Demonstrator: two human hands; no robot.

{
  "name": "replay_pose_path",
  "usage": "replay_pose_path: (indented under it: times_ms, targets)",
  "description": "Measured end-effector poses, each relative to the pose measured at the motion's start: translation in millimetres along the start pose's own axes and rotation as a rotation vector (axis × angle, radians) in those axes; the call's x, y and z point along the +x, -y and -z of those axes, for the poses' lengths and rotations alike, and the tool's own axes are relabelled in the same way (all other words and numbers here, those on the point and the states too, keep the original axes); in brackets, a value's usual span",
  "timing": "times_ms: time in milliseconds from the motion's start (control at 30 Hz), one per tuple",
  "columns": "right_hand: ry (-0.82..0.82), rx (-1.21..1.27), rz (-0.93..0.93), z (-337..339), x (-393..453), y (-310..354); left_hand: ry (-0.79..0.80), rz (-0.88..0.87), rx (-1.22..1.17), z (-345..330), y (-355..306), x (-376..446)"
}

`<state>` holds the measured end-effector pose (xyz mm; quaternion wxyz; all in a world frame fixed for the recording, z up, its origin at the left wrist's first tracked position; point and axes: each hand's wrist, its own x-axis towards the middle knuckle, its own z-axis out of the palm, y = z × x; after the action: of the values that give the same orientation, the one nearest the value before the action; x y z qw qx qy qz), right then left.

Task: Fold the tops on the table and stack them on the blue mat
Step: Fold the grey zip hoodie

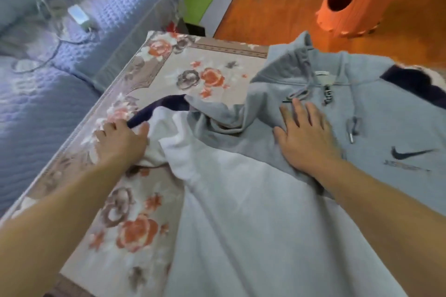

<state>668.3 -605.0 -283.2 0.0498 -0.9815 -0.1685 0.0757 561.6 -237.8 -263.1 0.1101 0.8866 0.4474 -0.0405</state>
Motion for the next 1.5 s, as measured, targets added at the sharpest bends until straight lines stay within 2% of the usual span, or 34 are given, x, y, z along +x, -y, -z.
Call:
replay_pose_path:
  times_ms: [100, 200, 300, 367, 433, 500, 533, 633, 700, 800, 900, 967, 1033, 1067, 1100, 1167, 1233, 1300, 1367, 1433, 1500]
  targets:
    - [0.066, -0.027, -0.051, 1.9, -1.7, -1.0, 0.016, -0.140, -0.118, 6.8, 4.5, -19.3]
    - [0.085, -0.058, -0.062, 6.1, -1.8, 2.7, 0.039, -0.099, -0.305, 42.4, 23.2, -7.4]
    - [0.090, -0.053, -0.073, 10.9, -3.1, 8.4, 0.001, -0.085, 0.011, 92.8, 69.0, 21.9]
    - [0.117, -0.053, -0.084, 14.9, -2.9, 8.6, 0.102, -0.066, 0.283, 109.3, 93.7, 33.7]
    - [0.134, -0.073, -0.088, 15.1, -2.7, 6.1, 0.133, -0.049, 0.423, 100.2, 94.8, 32.8]
    - [0.155, -0.096, -0.081, 13.7, -3.0, 2.7, 0.065, -0.115, 0.409, 77.9, 65.6, 16.4]
    - [0.159, -0.094, -0.077, 13.3, -3.4, 1.9, 0.040, -0.203, 0.344, 67.0, 42.3, 3.0]
    - [0.151, -0.052, -0.056, 15.7, -3.2, -1.4, -0.007, -0.620, 0.084, 35.0, -45.9, -48.6]
    - [0.125, 0.027, -0.049, 17.8, -2.2, -6.1, 0.034, -0.745, -0.008, 9.2, -102.8, -71.2]
    - [0.088, 0.176, -0.063, 19.6, -4.6, -15.2, 0.091, -0.667, 0.018, -14.5, -158.7, -54.3]
    - [0.100, 0.226, -0.035, 19.8, -3.5, -14.9, 0.068, -0.613, 0.243, -19.9, -152.5, -19.3]
    - [0.162, 0.248, -0.020, 24.2, -1.3, -15.4, 0.025, -0.470, 0.311, -13.0, -142.9, -13.0]
    - [0.237, 0.357, -0.017, 36.5, 2.8, -21.1, -0.049, -0.321, 0.270, -10.3, -151.0, -22.8]
    - [0.241, 0.439, -0.028, 44.9, 6.0, -26.2, -0.069, -0.327, 0.219, -9.9, -162.7, -33.2]
    - [0.200, 0.514, -0.053, 54.7, 10.3, -33.6, -0.085, -0.412, 0.145, -12.6, -176.2, -46.0]
    - [0.011, 0.573, -0.144, 75.6, 27.1, -59.0, -0.061, -0.672, 0.029, -27.2, -206.8, -76.8]
    - [-0.116, 0.481, -0.251, 89.0, 54.9, -100.3, 0.047, -0.802, 0.027, -49.6, -228.3, -102.1]
    - [-0.148, 0.305, -0.360, 96.6, 87.7, -148.1, 0.099, -0.795, 0.090, -70.8, -234.8, -111.1]
    - [-0.087, 0.181, -0.519, 101.8, 117.7, -189.9, 0.081, -0.764, 0.123, -84.5, -233.9, -108.2]
    - [0.076, 0.171, -0.650, 100.9, 136.7, -210.7, 0.071, -0.774, 0.126, -83.6, -229.1, -106.7]
    - [0.158, 0.212, -0.644, 95.8, 149.4, -214.2, 0.051, -0.775, 0.136, -80.3, -230.5, -105.9]
